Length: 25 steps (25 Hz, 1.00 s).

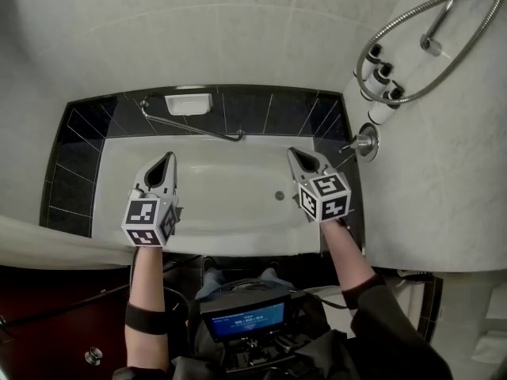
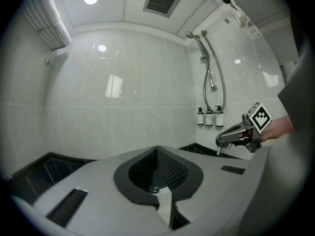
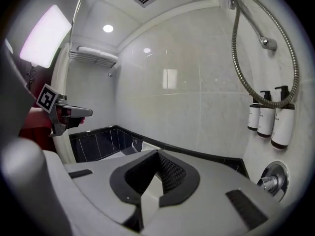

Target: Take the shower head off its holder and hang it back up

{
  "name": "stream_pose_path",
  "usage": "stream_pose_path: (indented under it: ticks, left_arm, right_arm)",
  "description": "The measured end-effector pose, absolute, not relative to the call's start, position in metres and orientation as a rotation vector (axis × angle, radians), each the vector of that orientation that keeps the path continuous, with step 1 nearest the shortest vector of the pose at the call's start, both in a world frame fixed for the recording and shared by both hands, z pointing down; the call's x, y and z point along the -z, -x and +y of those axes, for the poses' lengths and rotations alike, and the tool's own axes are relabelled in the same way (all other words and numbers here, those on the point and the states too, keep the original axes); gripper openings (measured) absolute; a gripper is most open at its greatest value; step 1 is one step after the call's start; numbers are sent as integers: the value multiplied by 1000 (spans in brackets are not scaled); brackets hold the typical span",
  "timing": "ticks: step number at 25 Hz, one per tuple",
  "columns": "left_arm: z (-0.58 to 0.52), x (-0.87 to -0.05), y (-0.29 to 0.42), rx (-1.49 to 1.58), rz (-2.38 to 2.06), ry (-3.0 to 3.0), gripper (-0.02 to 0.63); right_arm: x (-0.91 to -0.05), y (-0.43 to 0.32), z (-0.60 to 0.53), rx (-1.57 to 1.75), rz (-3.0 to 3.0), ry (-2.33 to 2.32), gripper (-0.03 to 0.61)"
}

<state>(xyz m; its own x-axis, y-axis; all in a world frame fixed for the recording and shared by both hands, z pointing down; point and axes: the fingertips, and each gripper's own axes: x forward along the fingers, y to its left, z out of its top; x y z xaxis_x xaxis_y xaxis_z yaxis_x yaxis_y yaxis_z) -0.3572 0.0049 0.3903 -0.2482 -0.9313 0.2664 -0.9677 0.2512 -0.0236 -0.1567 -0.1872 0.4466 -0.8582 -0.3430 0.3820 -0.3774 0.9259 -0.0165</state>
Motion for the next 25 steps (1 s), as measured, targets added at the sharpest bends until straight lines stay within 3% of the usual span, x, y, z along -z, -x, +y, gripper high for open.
stream_pose_path:
  ticks: [12, 15, 25]
  left_arm:
    - [-30, -371, 350, -209, -2283, -1905, 0]
    - [-53, -353, 335, -209, -2262, -1995, 0]
    - [-135, -226, 271, -123, -2199, -2312, 0]
  right_arm:
    - [-397, 152, -200, 166, -2726, -632, 17]
    - [-347, 148, -207, 269, -2774, -677, 19]
    - [-131, 93, -268, 669, -2824, -994, 127]
